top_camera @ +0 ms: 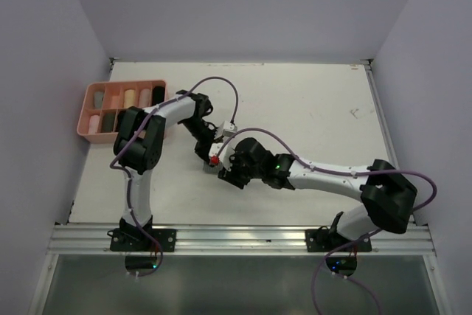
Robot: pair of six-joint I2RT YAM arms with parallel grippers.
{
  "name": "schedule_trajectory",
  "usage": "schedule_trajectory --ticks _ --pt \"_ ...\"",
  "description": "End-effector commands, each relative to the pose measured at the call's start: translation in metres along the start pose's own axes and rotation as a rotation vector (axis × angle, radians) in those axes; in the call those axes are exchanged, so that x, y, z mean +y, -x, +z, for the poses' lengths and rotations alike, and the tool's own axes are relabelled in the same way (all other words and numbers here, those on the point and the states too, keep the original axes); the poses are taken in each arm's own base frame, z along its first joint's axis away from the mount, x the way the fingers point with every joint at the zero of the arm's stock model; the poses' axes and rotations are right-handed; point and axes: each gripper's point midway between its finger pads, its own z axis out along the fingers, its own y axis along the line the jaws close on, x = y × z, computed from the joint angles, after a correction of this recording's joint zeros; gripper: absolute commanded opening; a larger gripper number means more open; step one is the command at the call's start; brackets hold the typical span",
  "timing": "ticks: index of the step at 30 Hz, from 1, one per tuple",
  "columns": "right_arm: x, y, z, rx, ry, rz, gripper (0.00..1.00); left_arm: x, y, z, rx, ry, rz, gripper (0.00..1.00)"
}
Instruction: Roll the underwear
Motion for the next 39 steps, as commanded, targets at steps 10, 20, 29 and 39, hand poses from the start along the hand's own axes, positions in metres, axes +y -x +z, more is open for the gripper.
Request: schedule_trajectory --ticks 10,20,29,39 --pt "-0.013 0.014 0.054 -0.017 -0.052 -0.232 0.56 0.012 -0.07 0.039 0.227 -0.057 -0.074 0.28" --pt "-0.014 0.011 0.069 -0.01 -0.046 -0.237 0.56 0.013 -0.07 0.04 0.23 -0.064 -0.076 0.28" --pt "-0.02 -0.01 0.088 0.035 -0.033 -0.217 0.56 0.013 -0.071 0.04 0.23 -0.075 -0.077 0.29" --pt "-0.002 -0.048 0.104 0.145 0.102 -0.171 0.45 0.016 -0.064 0.037 0.197 -0.061 -0.083 0.33"
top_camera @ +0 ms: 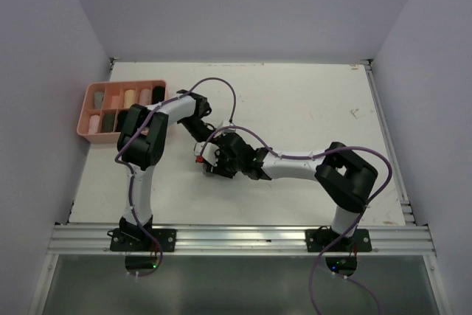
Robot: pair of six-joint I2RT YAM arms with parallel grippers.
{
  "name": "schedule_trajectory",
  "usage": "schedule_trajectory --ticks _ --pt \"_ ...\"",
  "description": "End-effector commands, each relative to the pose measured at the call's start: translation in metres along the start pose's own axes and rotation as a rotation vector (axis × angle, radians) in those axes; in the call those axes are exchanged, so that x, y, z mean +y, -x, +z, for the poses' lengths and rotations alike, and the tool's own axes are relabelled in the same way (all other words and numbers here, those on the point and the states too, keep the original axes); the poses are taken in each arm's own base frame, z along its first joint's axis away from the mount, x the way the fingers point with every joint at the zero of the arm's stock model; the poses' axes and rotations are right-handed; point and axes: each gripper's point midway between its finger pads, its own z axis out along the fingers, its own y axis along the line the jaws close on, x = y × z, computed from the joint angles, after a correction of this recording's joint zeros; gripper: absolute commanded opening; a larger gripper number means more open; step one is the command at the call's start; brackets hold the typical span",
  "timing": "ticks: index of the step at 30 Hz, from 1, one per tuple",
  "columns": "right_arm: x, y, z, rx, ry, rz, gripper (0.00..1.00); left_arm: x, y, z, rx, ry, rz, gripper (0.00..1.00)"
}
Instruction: Roll the underwear
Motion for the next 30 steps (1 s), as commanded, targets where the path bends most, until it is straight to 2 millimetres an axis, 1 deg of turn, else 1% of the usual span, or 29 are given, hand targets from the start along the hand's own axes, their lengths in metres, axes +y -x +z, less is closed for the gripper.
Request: schedule_trajectory --ticks 1,4,5,7,8,10,11,12,13,14,15,16,17,18,19,20,21,22,23,24,25,26,27,28,29,30 --pt "0.033 -0.034 0.024 0.075 0.147 0.014 0.43 0.033 -0.057 0.027 0.208 0.034 0.022 0.34" --pt "0.038 -0.044 0.023 0.103 0.16 0.028 0.35 0.037 -0.051 0.018 0.177 0.054 0.013 0.36" --pt "0.041 -0.05 0.02 0.128 0.171 0.034 0.31 0.041 -0.05 0.013 0.163 0.068 0.005 0.36" --pt "0.044 -0.056 0.018 0.15 0.175 0.057 0.28 0.041 -0.047 0.007 0.142 0.072 -0.001 0.37" --pt "0.048 -0.062 0.016 0.166 0.18 0.066 0.26 0.042 -0.044 0.005 0.133 0.077 0.002 0.37" --pt "0.049 -0.065 0.013 0.172 0.172 0.097 0.26 0.042 -0.042 0.004 0.122 0.078 0.002 0.35" --pt "0.05 -0.068 0.011 0.173 0.164 0.11 0.32 0.042 -0.04 0.004 0.114 0.08 0.001 0.33" --pt "0.049 -0.067 0.009 0.167 0.149 0.137 0.35 0.042 -0.039 0.004 0.108 0.079 -0.001 0.27" --pt "0.044 -0.057 0.003 0.136 0.126 0.153 0.38 0.041 -0.039 0.005 0.107 0.075 -0.002 0.23" --pt "0.037 -0.054 0.0 0.12 0.081 0.166 0.43 0.04 -0.039 0.006 0.106 0.072 -0.002 0.2" --pt "0.033 -0.049 -0.003 0.106 0.053 0.206 0.46 0.039 -0.037 0.007 0.099 0.069 0.001 0.14" --pt "0.027 -0.041 -0.009 0.084 0.03 0.234 0.47 0.038 -0.035 0.006 0.093 0.073 0.006 0.12" --pt "0.015 -0.027 -0.02 0.041 0.003 0.272 0.47 0.036 -0.036 0.007 0.089 0.071 0.003 0.1" --pt "0.009 -0.02 -0.029 0.012 -0.027 0.345 0.47 0.034 -0.035 0.008 0.083 0.072 -0.002 0.07" --pt "-0.002 -0.012 -0.037 -0.036 -0.067 0.397 0.47 0.035 -0.033 0.006 0.076 0.088 0.01 0.06" --pt "-0.01 -0.006 -0.054 -0.091 -0.099 0.449 0.46 0.032 -0.037 0.008 0.08 0.087 0.001 0.06" --pt "-0.014 -0.002 -0.062 -0.128 -0.121 0.555 0.45 0.03 -0.037 0.006 0.077 0.101 0.007 0.05" --pt "-0.02 -0.002 -0.07 -0.152 -0.146 0.608 0.42 0.033 -0.036 0.006 0.071 0.12 0.017 0.05" --pt "-0.026 -0.013 -0.078 -0.163 -0.188 0.665 0.38 0.03 -0.041 0.008 0.076 0.119 0.012 0.04" --pt "-0.033 -0.006 -0.092 -0.215 -0.219 0.747 0.35 0.028 -0.039 0.006 0.071 0.131 0.021 0.04" --pt "-0.036 -0.007 -0.099 -0.233 -0.241 0.787 0.32 0.029 -0.038 0.006 0.065 0.143 0.03 0.04" --pt "-0.032 -0.014 -0.101 -0.224 -0.246 0.822 0.27 0.027 -0.04 0.007 0.063 0.147 0.027 0.04" --pt "-0.03 -0.014 -0.103 -0.229 -0.244 0.873 0.26 0.026 -0.04 0.007 0.059 0.154 0.025 0.04" --pt "-0.029 -0.019 -0.103 -0.215 -0.254 0.903 0.24 0.028 -0.035 0.003 0.043 0.185 0.046 0.04" --pt "-0.024 -0.024 -0.1 -0.194 -0.243 0.928 0.22 0.025 -0.036 0.004 0.04 0.188 0.042 0.04" --pt "-0.022 -0.027 -0.096 -0.179 -0.239 0.966 0.22 0.024 -0.033 0.001 0.029 0.201 0.047 0.04"
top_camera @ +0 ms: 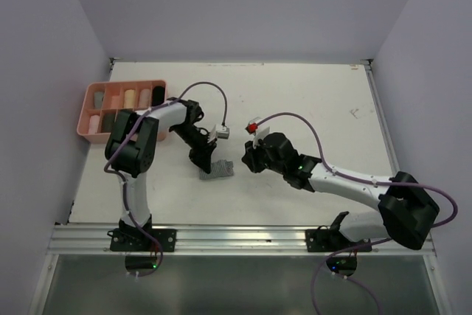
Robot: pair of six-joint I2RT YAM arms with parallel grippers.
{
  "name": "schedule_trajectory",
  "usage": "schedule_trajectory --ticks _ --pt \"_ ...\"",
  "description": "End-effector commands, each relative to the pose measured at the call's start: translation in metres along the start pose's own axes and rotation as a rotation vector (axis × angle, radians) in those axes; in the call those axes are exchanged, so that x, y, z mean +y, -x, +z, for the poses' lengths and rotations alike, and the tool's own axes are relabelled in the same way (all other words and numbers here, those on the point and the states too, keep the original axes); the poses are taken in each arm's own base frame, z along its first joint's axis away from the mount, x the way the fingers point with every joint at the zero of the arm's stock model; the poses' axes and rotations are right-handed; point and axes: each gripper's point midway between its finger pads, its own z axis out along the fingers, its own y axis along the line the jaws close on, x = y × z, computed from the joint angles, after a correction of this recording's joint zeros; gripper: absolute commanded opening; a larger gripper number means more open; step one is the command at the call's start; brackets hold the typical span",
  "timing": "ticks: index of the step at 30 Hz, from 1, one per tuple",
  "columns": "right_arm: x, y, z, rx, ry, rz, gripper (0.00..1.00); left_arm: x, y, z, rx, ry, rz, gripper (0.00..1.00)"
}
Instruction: Roll the underwear
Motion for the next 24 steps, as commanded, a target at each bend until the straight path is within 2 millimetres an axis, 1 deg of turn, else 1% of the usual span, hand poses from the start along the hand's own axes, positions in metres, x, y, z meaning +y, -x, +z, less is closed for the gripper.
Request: schedule_trajectory --ticks 1,3,4,5,7,8,10,11,12,13,14,15,16,17,18,19,20,21,23,24 --pt "-0.002 -0.021 0.008 0.056 -0.062 0.21 0.21 0.038 -0.018 0.003 0.086 0.162 0.098 0.04" --pt "0.0 -0.024 0.016 0.07 -0.048 0.287 0.2 0.037 -0.02 0.003 0.084 0.18 0.098 0.04" --pt "-0.001 -0.029 0.023 0.088 -0.052 0.312 0.2 0.038 -0.017 0.0 0.077 0.203 0.123 0.05" --pt "0.004 -0.025 0.027 0.092 -0.033 0.331 0.2 0.036 -0.02 0.0 0.078 0.209 0.121 0.05" --pt "0.005 -0.028 0.035 0.117 -0.037 0.377 0.2 0.035 -0.017 -0.004 0.069 0.242 0.158 0.05" --pt "0.006 -0.028 0.041 0.126 -0.037 0.386 0.19 0.032 -0.021 -0.001 0.072 0.243 0.159 0.05" --pt "0.002 -0.027 0.049 0.128 -0.052 0.426 0.19 0.032 -0.018 -0.005 0.067 0.28 0.196 0.05" --pt "0.003 -0.029 0.055 0.144 -0.043 0.443 0.2 0.029 -0.023 -0.002 0.075 0.286 0.199 0.05" --pt "0.004 -0.031 0.058 0.154 -0.033 0.475 0.2 0.027 -0.02 -0.005 0.069 0.306 0.219 0.05" --pt "0.003 -0.025 0.062 0.129 -0.021 0.495 0.2 0.029 -0.017 -0.006 0.065 0.331 0.242 0.05" --pt "0.002 -0.029 0.066 0.136 -0.017 0.508 0.21 0.027 -0.024 -0.005 0.078 0.341 0.243 0.05" --pt "0.004 -0.028 0.068 0.135 -0.008 0.521 0.21 0.028 -0.017 -0.009 0.069 0.378 0.28 0.05" --pt "0.004 -0.025 0.071 0.127 0.003 0.524 0.22 0.025 -0.022 -0.007 0.077 0.382 0.285 0.05" --pt "0.007 -0.02 0.074 0.125 0.015 0.524 0.22 0.025 -0.023 -0.008 0.091 0.398 0.298 0.05" --pt "0.006 -0.028 0.079 0.149 0.012 0.524 0.22 0.024 -0.02 -0.012 0.089 0.42 0.322 0.05" --pt "0.009 -0.028 0.082 0.159 0.028 0.522 0.22 0.022 -0.022 -0.01 0.095 0.431 0.34 0.05" --pt "0.012 -0.027 0.085 0.161 0.04 0.518 0.22 0.023 -0.021 -0.012 0.1 0.453 0.356 0.06" --pt "0.011 -0.037 0.091 0.19 0.037 0.517 0.22 0.02 -0.017 -0.015 0.097 0.472 0.381 0.06" --pt "0.014 -0.041 0.096 0.209 0.055 0.512 0.22 0.018 -0.018 -0.013 0.119 0.48 0.408 0.06" --pt "0.014 -0.048 0.1 0.226 0.061 0.512 0.22 0.014 -0.017 -0.01 0.13 0.477 0.426 0.06"
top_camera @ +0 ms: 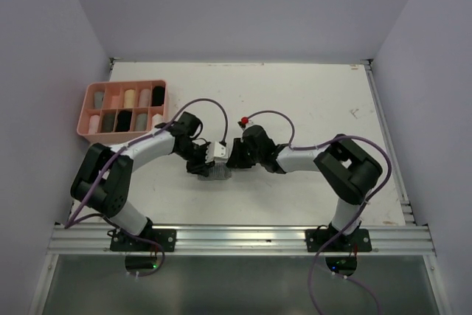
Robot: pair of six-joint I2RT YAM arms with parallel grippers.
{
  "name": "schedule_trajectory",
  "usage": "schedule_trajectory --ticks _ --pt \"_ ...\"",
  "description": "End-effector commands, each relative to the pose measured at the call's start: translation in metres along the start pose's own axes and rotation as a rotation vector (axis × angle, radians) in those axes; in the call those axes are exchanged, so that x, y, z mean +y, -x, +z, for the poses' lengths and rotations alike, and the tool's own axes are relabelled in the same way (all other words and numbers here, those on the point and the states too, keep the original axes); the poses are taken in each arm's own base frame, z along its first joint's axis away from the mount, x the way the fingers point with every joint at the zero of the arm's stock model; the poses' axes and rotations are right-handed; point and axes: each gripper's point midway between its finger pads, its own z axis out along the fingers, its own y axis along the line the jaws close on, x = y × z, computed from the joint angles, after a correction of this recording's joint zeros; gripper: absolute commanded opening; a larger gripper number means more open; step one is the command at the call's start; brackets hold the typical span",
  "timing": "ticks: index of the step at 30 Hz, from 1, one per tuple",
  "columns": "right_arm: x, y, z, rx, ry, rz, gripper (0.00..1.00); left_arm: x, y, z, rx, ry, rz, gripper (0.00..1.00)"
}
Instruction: Roll the underwear
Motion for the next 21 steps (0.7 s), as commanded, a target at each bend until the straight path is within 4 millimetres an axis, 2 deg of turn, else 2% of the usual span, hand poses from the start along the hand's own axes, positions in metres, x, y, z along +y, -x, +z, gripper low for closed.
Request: schedule_trajectory --ticks 1,5,8,9,10,12,13,15,17,18,19,20,21 --pt "0.014 0.0 0.013 0.02 0.072 0.008 0.22 0.016 -0.019 0.002 0.127 0.101 0.109 0.06" --pt "0.013 -0.012 0.024 0.063 0.095 0.025 0.22 0.004 -0.019 0.01 0.171 0.069 0.17 0.07" --pt "0.009 -0.016 0.029 0.075 0.099 0.04 0.22 -0.005 -0.022 0.025 0.206 0.007 0.186 0.08" --pt "0.009 -0.016 0.029 0.074 0.102 0.042 0.21 -0.01 -0.025 0.028 0.218 -0.024 0.183 0.08" --pt "0.008 -0.015 0.029 0.072 0.103 0.045 0.21 -0.007 -0.022 0.029 0.222 -0.033 0.179 0.08" --pt "0.005 -0.012 0.026 0.058 0.103 0.057 0.21 -0.015 -0.036 0.038 0.261 -0.107 0.15 0.09" --pt "0.003 -0.011 0.023 0.047 0.109 0.06 0.22 -0.012 -0.035 0.04 0.268 -0.117 0.15 0.09" --pt "0.002 0.0 0.017 0.017 0.112 0.078 0.23 -0.019 -0.048 0.046 0.316 -0.183 0.118 0.09" --pt "-0.006 0.019 0.004 -0.037 0.107 0.096 0.29 -0.018 -0.053 0.051 0.345 -0.217 0.098 0.09" --pt "-0.017 0.034 -0.002 -0.084 0.08 0.115 0.33 -0.021 -0.056 0.05 0.359 -0.238 0.086 0.09" --pt "-0.026 0.038 -0.008 -0.102 0.063 0.129 0.35 -0.018 -0.053 0.051 0.363 -0.241 0.086 0.09" --pt "-0.03 0.049 -0.017 -0.137 0.058 0.139 0.38 -0.02 -0.059 0.054 0.387 -0.259 0.068 0.09" --pt "-0.037 0.072 -0.033 -0.205 0.049 0.153 0.42 -0.024 -0.063 0.053 0.407 -0.281 0.056 0.09"
